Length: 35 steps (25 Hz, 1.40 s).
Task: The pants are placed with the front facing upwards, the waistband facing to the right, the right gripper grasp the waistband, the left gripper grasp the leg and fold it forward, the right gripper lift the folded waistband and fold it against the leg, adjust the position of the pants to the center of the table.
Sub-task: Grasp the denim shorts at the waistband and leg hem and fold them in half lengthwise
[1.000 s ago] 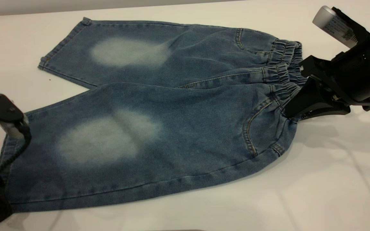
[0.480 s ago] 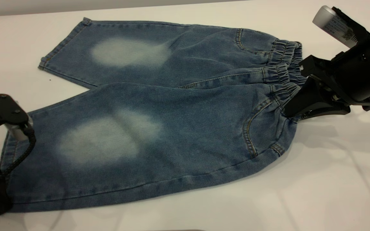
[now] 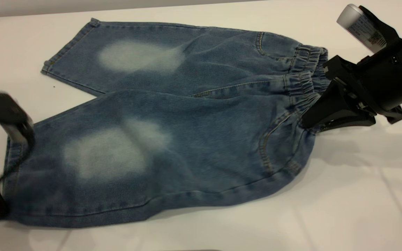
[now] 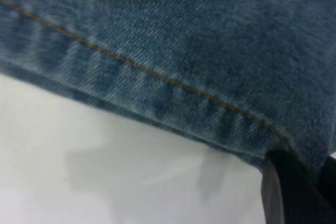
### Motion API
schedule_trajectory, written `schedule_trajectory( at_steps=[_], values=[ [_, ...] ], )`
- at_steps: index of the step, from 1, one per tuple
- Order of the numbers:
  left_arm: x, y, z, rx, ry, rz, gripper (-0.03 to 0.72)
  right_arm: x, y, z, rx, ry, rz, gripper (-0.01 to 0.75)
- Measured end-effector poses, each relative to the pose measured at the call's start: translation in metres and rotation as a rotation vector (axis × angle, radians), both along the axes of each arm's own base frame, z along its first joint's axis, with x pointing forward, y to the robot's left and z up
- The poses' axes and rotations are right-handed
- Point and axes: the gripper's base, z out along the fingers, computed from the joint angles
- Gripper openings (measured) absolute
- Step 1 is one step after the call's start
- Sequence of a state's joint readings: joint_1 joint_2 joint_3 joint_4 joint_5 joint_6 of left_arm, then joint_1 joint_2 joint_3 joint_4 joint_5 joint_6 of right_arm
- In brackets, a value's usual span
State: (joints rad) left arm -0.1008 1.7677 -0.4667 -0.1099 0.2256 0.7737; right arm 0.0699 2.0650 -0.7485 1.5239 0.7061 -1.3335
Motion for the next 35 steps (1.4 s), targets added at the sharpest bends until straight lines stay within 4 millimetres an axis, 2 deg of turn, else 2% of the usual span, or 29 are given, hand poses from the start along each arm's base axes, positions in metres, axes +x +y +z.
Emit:
schedule_trajectory(
  at_steps=[6,11,15,19,22,25,29,32,35],
  values=[
    [-0.008,0.000,0.049,-0.023,-0.111,-0.007,0.054,-0.015,0.004,0.004,0.059,0.084,0.040,0.062],
    [-0.020,0.000,0.083,-0.048,-0.200,0.022,0.054,-0.037,0.003,0.033,0.070,0.044,0.046,0.062],
    [-0.031,0.000,0.099,-0.065,-0.217,0.049,0.054,-0.060,0.002,0.056,0.084,0.027,0.018,0.062],
    [-0.043,0.001,0.113,-0.076,-0.254,0.051,0.054,-0.086,0.000,0.070,0.098,0.043,-0.021,0.062],
    [-0.045,0.002,0.127,-0.095,-0.365,0.079,0.054,-0.094,0.000,0.081,0.115,0.041,-0.055,0.062],
    [-0.036,0.002,0.138,-0.135,-0.520,0.151,0.054,-0.093,0.000,0.088,0.143,0.043,-0.112,0.062],
    [-0.014,0.002,0.144,-0.180,-0.677,0.222,0.054,-0.085,-0.002,0.089,0.163,0.041,-0.240,0.062],
    [0.013,0.000,0.143,-0.181,-0.685,0.232,0.054,-0.077,-0.006,0.090,0.176,0.036,-0.374,0.062],
    [0.049,-0.003,0.139,-0.177,-0.690,0.235,0.054,-0.070,-0.010,0.088,0.194,0.056,-0.497,0.062]
  ],
)
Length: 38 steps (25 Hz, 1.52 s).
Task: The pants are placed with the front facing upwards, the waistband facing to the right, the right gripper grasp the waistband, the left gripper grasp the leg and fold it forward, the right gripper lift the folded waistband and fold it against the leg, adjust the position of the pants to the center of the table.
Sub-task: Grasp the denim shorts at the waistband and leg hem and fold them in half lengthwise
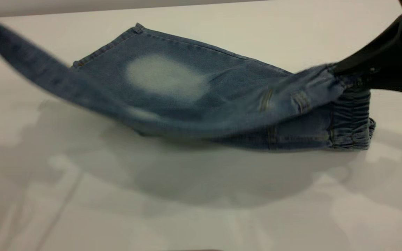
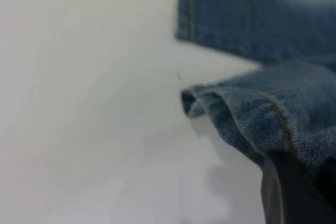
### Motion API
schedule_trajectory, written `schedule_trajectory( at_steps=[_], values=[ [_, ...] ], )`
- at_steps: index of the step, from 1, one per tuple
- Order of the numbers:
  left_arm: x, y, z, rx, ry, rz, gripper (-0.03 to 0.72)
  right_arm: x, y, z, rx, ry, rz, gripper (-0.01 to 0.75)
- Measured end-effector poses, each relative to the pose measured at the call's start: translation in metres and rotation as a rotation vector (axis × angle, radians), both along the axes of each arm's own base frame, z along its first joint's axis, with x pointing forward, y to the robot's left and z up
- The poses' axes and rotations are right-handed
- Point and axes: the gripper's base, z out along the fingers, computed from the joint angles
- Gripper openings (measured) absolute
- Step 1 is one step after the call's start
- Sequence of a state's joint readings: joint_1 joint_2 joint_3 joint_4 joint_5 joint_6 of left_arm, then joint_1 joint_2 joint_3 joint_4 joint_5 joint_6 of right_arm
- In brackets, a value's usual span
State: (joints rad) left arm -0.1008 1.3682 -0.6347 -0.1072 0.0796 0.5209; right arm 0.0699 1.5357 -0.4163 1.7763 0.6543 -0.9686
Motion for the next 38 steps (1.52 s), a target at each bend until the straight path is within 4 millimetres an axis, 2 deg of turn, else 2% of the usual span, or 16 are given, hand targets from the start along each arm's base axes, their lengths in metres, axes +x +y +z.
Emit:
schedule_trajectory(
  at_steps=[6,10,15,20,25,30,35,38],
  values=[
    [0.081,-0.008,-0.014,-0.001,-0.005,0.006,0.054,0.005,-0.003,-0.020,0.029,0.169,-0.130,0.064],
    [0.115,-0.011,-0.032,0.001,0.024,0.005,0.054,0.017,-0.003,-0.028,0.057,0.240,-0.191,0.064],
    [0.137,-0.014,-0.053,0.004,0.066,0.004,0.054,0.033,-0.003,-0.035,0.090,0.307,-0.266,0.064],
    [0.155,-0.017,-0.067,0.003,0.083,0.002,0.054,0.046,-0.005,-0.045,0.099,0.378,-0.357,0.065],
    [0.172,-0.031,-0.078,0.004,0.089,-0.028,0.054,0.062,-0.008,-0.044,0.095,0.373,-0.421,0.065],
    [0.188,-0.051,-0.092,-0.010,0.100,-0.052,0.056,0.072,-0.025,-0.041,0.122,0.378,-0.520,0.069],
    [0.204,-0.057,-0.108,-0.061,0.124,-0.009,0.059,0.075,-0.047,-0.042,0.129,0.380,-0.608,0.070],
    [0.213,-0.060,-0.113,-0.075,0.140,-0.001,0.067,0.075,-0.051,-0.042,0.125,0.378,-0.626,0.073]
  ],
)
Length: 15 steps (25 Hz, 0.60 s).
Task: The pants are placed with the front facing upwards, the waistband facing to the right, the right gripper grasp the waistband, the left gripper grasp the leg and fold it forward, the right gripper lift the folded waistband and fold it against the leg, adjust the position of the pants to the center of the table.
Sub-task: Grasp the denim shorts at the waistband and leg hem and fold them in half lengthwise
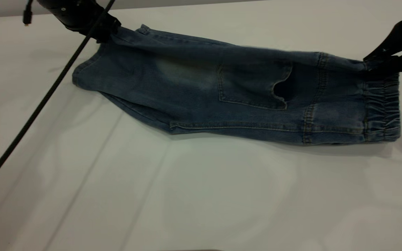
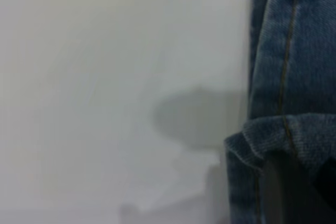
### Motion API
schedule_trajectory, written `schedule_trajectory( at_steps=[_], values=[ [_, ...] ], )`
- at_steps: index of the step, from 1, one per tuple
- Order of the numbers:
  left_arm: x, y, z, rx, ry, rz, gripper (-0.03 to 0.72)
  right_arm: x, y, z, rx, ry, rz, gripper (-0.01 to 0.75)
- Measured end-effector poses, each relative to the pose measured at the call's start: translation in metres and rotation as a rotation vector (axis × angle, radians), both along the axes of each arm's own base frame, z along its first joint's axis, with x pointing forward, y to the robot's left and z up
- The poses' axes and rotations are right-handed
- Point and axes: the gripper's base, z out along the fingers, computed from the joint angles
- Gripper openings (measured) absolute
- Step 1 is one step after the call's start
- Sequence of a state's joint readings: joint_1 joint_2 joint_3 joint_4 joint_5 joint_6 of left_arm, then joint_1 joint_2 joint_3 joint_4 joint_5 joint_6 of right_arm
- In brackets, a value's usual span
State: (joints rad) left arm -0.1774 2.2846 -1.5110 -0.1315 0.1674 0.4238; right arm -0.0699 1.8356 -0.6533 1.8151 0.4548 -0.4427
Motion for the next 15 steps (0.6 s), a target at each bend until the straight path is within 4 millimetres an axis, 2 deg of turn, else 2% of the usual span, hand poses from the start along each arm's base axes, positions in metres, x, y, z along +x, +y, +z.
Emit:
schedule_trajectory(
  at_steps=[8,15],
  values=[
    [0.012,-0.019,-0.003,-0.006,-0.015,-0.033,0.152,0.000,-0.004,-0.005,-0.037,0.025,-0.023,0.079],
    [0.012,-0.024,-0.013,-0.026,0.006,-0.016,0.305,-0.001,-0.005,-0.016,-0.041,0.062,-0.030,0.102]
  ],
)
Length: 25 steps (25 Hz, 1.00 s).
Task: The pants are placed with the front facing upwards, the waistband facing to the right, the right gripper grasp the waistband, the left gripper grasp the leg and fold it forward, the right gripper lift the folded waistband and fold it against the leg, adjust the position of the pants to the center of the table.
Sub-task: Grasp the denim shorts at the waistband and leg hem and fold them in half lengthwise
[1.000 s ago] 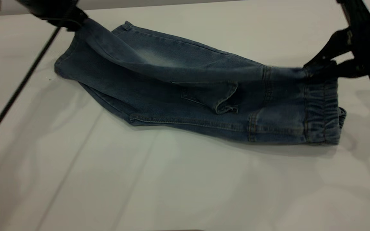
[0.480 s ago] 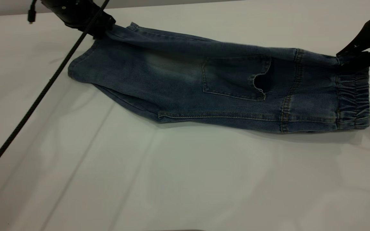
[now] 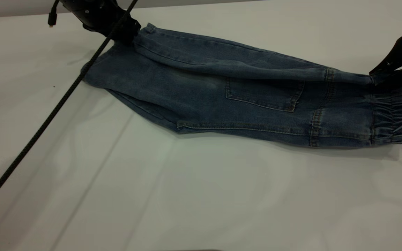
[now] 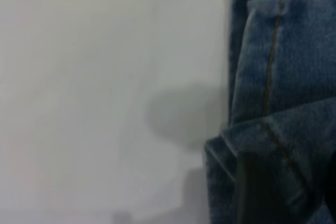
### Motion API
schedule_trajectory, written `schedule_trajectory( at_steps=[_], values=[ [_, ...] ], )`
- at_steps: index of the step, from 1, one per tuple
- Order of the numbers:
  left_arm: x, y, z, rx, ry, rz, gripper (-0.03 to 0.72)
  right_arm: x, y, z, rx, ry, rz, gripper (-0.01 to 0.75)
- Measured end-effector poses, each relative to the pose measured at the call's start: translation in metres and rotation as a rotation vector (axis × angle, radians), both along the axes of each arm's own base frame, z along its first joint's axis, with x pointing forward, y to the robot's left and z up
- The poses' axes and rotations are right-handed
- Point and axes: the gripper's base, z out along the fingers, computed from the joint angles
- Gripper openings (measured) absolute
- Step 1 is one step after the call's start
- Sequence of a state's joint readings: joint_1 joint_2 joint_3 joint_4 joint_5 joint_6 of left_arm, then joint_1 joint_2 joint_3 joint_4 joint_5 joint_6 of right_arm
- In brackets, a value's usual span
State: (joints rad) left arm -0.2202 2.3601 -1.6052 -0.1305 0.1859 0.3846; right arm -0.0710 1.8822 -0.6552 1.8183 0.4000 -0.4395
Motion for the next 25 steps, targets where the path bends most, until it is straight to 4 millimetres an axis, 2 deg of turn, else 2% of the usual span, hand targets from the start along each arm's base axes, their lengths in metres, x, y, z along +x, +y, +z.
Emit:
schedule_trajectory(
  at_steps=[3,10,14,20,25],
  values=[
    [0.001,0.000,0.000,-0.052,0.006,0.061,0.349,0.000,-0.001,-0.001,0.006,0.011,-0.022,0.139],
    [0.002,0.000,0.001,-0.121,0.009,0.139,0.359,0.000,-0.003,-0.002,-0.005,0.030,-0.057,0.303],
    [0.001,0.000,0.001,-0.211,0.033,0.236,0.359,0.000,-0.003,-0.001,-0.002,0.025,-0.050,0.364],
    [-0.001,-0.001,0.006,-0.246,0.070,0.278,0.359,0.001,0.005,0.003,0.032,-0.045,0.076,0.379],
    [-0.004,-0.001,0.034,-0.206,0.049,0.214,0.359,0.001,0.010,0.005,-0.005,-0.129,0.224,0.380]
  ],
)
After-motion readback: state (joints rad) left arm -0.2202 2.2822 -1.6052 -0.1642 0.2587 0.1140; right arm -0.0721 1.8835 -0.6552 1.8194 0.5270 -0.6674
